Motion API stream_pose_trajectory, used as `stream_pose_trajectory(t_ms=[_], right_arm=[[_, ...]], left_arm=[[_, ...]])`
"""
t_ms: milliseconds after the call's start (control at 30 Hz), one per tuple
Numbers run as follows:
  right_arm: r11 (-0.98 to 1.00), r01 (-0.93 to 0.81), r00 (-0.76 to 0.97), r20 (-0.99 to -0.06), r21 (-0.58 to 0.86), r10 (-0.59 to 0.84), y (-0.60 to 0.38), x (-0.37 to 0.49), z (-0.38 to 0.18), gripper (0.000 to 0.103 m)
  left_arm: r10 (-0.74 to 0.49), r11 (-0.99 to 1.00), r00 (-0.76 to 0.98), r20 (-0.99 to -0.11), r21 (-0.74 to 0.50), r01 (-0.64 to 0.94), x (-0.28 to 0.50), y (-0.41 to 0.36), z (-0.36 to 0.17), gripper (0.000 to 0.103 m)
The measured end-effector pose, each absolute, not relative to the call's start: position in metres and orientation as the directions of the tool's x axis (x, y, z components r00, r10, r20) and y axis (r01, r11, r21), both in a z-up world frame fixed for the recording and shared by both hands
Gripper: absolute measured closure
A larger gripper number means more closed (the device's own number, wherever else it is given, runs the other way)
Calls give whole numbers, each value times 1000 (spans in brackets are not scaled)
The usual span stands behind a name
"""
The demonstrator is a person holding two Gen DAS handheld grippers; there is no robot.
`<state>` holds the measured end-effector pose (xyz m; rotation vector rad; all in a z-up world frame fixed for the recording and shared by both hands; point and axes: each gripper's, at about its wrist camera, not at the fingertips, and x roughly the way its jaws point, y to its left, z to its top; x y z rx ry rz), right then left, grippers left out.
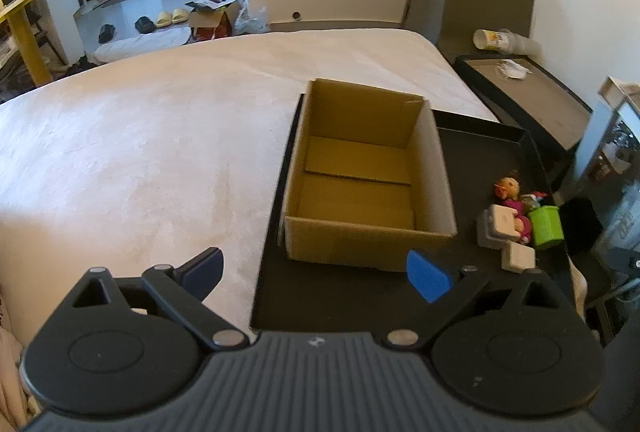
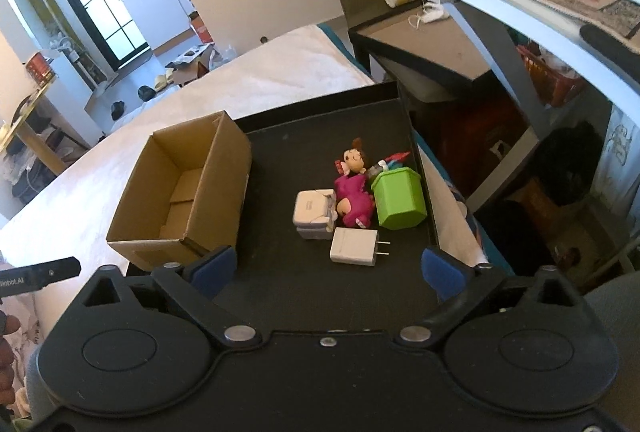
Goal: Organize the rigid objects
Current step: 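Lower the right gripper onto the white charger plug and close it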
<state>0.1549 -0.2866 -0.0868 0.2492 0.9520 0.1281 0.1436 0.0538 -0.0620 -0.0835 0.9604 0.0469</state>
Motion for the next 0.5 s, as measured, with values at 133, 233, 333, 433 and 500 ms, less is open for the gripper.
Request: stream_pose_trajectory(t_ms=[133, 233, 333, 433, 500], right_arm=[[965, 28, 574, -794, 262, 200, -289, 162, -93, 14], [965, 37, 564, -802, 261, 196, -289, 168, -98, 18], [966, 40, 547, -815, 256, 193, -288, 175, -105, 21], [969, 52, 529, -830, 242, 179, -286, 182, -114, 21], [968, 65, 515, -839, 243, 176, -286, 187, -119, 21]], left_arm=[[3, 994, 567, -824, -59, -91, 153, 61, -67, 8], [2, 992, 561, -828, -68, -103, 162, 65, -72, 16], [-2, 990, 562, -827, -79, -113, 169, 67, -75, 24], [-7, 990, 556, -831, -86, -116, 178, 68, -80, 32], [-10, 988, 552, -834, -92, -121, 183, 70, -83, 35]])
